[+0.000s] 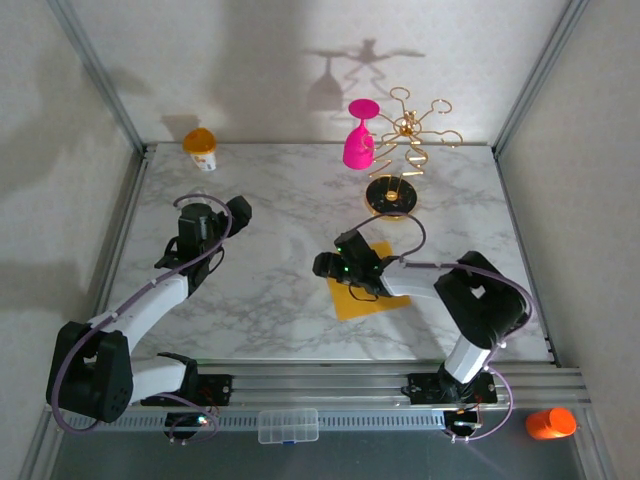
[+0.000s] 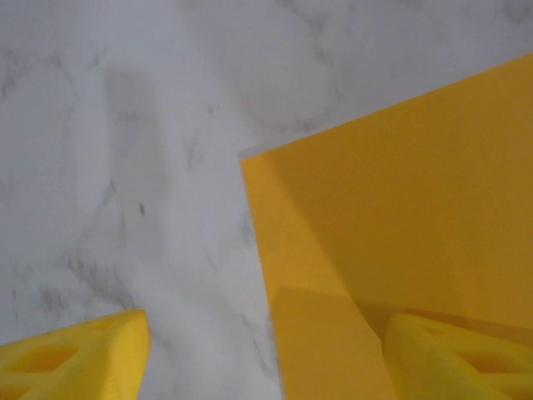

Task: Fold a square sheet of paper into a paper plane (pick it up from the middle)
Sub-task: Move the square sheet of paper to the center of the table.

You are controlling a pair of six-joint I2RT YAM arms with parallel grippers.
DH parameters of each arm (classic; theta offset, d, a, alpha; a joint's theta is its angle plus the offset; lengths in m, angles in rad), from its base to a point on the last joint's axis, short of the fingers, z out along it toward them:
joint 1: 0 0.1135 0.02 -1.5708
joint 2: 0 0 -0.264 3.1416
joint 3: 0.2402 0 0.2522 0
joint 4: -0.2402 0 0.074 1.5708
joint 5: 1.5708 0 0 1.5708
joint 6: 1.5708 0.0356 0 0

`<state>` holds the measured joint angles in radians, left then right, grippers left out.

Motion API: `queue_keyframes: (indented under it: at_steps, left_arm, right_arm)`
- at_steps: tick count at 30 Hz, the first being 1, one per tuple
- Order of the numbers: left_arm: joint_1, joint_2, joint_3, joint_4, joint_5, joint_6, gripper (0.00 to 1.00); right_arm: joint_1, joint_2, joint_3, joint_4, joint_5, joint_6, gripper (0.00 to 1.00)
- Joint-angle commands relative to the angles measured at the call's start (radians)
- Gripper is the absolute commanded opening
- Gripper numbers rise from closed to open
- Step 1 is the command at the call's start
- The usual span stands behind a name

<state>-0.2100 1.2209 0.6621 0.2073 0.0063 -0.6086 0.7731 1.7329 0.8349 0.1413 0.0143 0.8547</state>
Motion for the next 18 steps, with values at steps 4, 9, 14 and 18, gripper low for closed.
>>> queue_keyframes:
  at_steps: [4, 9, 14, 18]
  left_arm:
    - [-0.009, -0.030, 0.013, -0.091, -0.055, -0.028, 0.99]
    - [-0.010, -0.035, 0.015, -0.121, -0.041, -0.045, 0.99]
    - [-0.015, -0.003, 0.027, -0.140, 0.018, -0.065, 0.99]
    - [-0.027, 0.056, 0.058, -0.167, 0.066, -0.090, 0.99]
  right_arm:
    - [0.014, 0.171, 0.188, -0.041, 0.136, 0.231, 0.75]
    - [0.010, 0.167, 0.319, -0.061, 0.226, 0.210, 0.74]
    - [-0.039, 0.012, 0.245, -0.137, 0.268, 0.059, 0.75]
    - [-0.146, -0.009, 0.161, -0.181, 0.144, -0.071, 0.74]
